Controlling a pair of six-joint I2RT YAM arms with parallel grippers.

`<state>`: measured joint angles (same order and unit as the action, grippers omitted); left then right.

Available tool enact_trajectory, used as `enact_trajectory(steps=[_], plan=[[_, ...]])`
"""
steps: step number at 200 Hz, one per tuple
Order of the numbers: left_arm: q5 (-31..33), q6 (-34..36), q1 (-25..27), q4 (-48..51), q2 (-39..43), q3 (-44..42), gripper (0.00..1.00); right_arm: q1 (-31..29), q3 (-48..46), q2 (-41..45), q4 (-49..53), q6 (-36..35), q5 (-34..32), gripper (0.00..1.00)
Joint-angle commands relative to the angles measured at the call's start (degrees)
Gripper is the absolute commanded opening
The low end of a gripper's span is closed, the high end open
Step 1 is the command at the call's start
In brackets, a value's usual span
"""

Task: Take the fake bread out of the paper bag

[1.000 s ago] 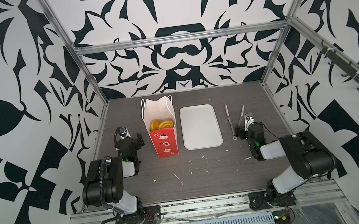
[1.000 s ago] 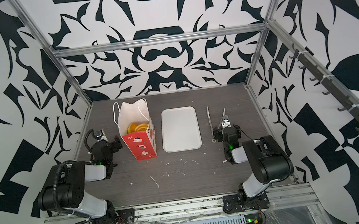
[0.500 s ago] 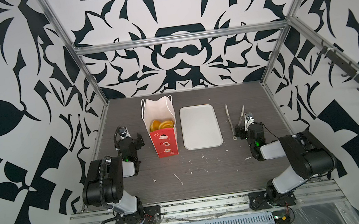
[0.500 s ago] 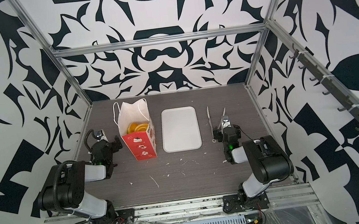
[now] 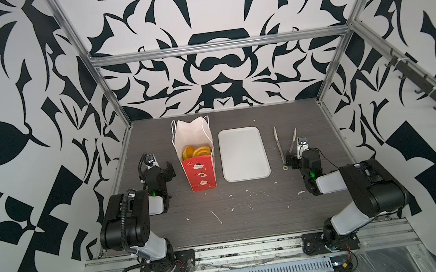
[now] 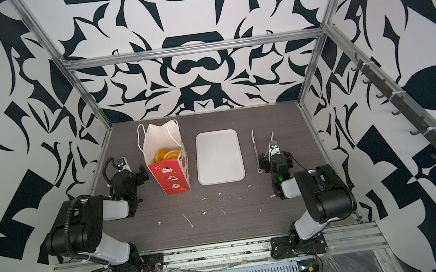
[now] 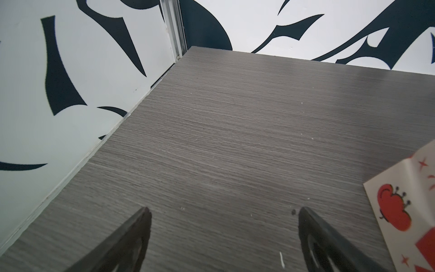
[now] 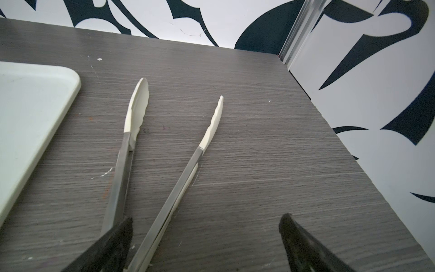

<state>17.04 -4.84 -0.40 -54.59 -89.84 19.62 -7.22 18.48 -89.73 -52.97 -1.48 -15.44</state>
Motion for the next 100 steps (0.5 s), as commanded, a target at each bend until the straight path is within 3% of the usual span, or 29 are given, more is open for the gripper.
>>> enact_trajectory(steps=[1,75,100], plan=[[-0.45,-0.22,-0.38,-0.70,0.01,1.15,0.99,-0.07,1.29,0.40,-1.03,0.71,-0.26,1.00],[0.13,-0.01,-0.63,-0.89,0.78,0.89,1.00,-0.27,1.02,1.38,-1.55,0.84,-1.49,0.97],[1.24,-0.67,-0.53,10.09,9.79,2.79,0.97,-0.70,1.03,9.06,4.71,1.41,-4.53,0.97]])
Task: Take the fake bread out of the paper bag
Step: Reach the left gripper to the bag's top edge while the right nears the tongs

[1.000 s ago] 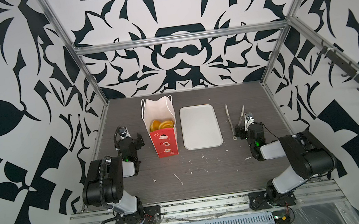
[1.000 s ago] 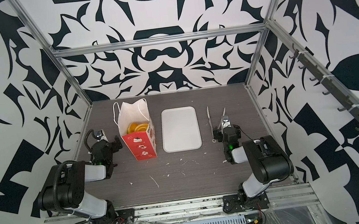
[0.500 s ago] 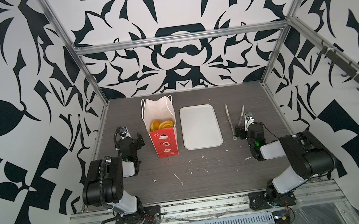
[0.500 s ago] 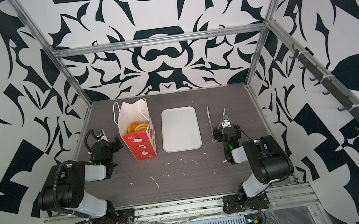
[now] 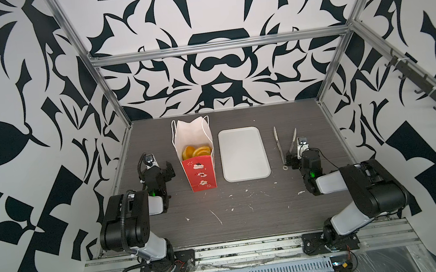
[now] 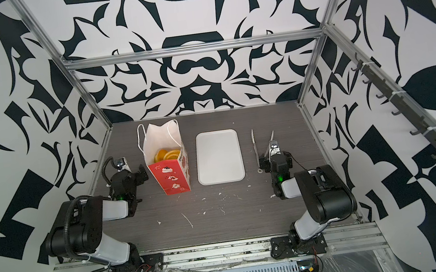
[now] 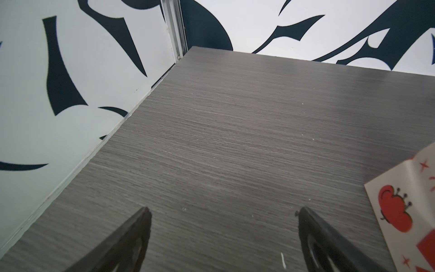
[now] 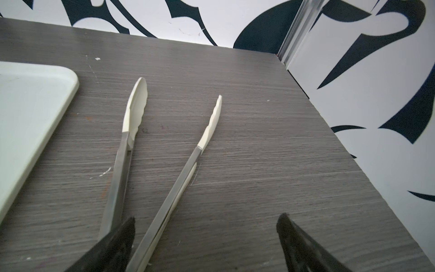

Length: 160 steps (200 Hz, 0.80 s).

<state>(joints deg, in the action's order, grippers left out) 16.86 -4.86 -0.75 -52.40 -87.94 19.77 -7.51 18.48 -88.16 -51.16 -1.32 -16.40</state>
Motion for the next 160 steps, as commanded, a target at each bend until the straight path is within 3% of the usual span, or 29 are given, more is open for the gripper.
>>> enact_trajectory(steps=[1,23,52,69,87,122,160], plan=[[1.42,-0.70,-0.20,8.62,8.28,2.81,0.97,-0.50,1.07,7.88,3.21,1.29,-3.73,0.97],[2.45,-3.11,1.05,18.02,19.34,6.38,0.95,-2.93,3.33,16.45,11.61,2.75,-9.62,0.97],[4.68,-3.81,6.01,31.40,30.43,14.21,0.93,-6.32,10.90,25.13,26.97,5.11,-11.54,1.00],[5.18,-7.39,7.99,43.94,35.03,21.77,0.87,-6.75,16.25,27.30,38.97,7.10,-8.78,1.00],[0.03,-14.28,8.22,59.70,37.49,31.18,0.78,-7.26,19.97,28.49,49.46,10.70,-4.68,1.00],[-16.13,-19.25,8.62,83.28,39.58,43.38,0.78,-9.13,21.08,30.88,60.89,15.53,2.75,0.98],[-26.19,-18.58,9.40,94.03,38.45,48.65,0.76,-9.68,19.64,32.52,64.07,16.09,4.10,0.96]])
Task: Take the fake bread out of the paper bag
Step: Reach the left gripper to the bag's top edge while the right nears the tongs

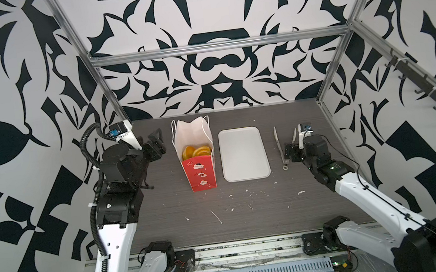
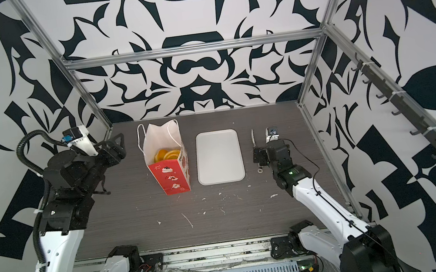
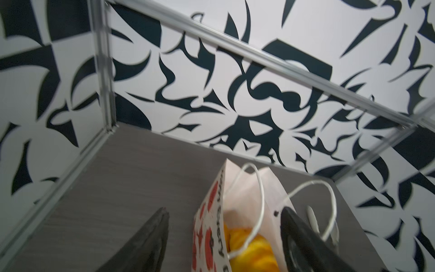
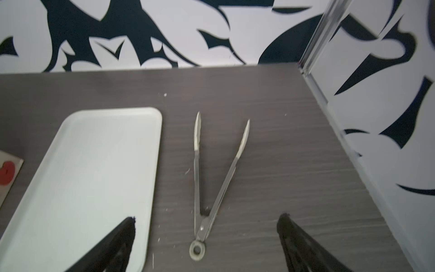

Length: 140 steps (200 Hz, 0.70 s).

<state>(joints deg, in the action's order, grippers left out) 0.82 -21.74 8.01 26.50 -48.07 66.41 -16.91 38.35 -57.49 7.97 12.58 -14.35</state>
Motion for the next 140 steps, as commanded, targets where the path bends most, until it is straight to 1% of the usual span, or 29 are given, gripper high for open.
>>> enact_trajectory(steps=[1,16,44,74,102,140], plan=[[-10.19,-1.67,0.70,15.27,-1.54,2.07,0.76,-0.24,-0.32,1.84,4.88,2.12,1.98,0.96],[-10.24,-0.48,2.16,17.02,-3.48,2.96,0.75,-0.23,-0.73,1.62,4.53,1.75,1.52,0.96],[-2.36,0.03,5.36,18.50,-7.24,3.98,0.73,-0.23,-0.95,1.40,4.52,1.65,1.52,0.96],[0.44,-0.70,6.05,16.71,-11.01,3.98,0.72,-0.23,-1.99,1.77,3.77,1.83,1.30,0.96],[4.68,-1.81,6.12,13.83,-13.10,3.82,0.66,-0.23,-2.75,2.29,3.62,1.90,0.93,0.96],[4.46,-1.99,6.31,12.10,-17.28,5.39,0.65,-0.24,-3.88,2.07,3.06,1.62,0.66,0.96]])
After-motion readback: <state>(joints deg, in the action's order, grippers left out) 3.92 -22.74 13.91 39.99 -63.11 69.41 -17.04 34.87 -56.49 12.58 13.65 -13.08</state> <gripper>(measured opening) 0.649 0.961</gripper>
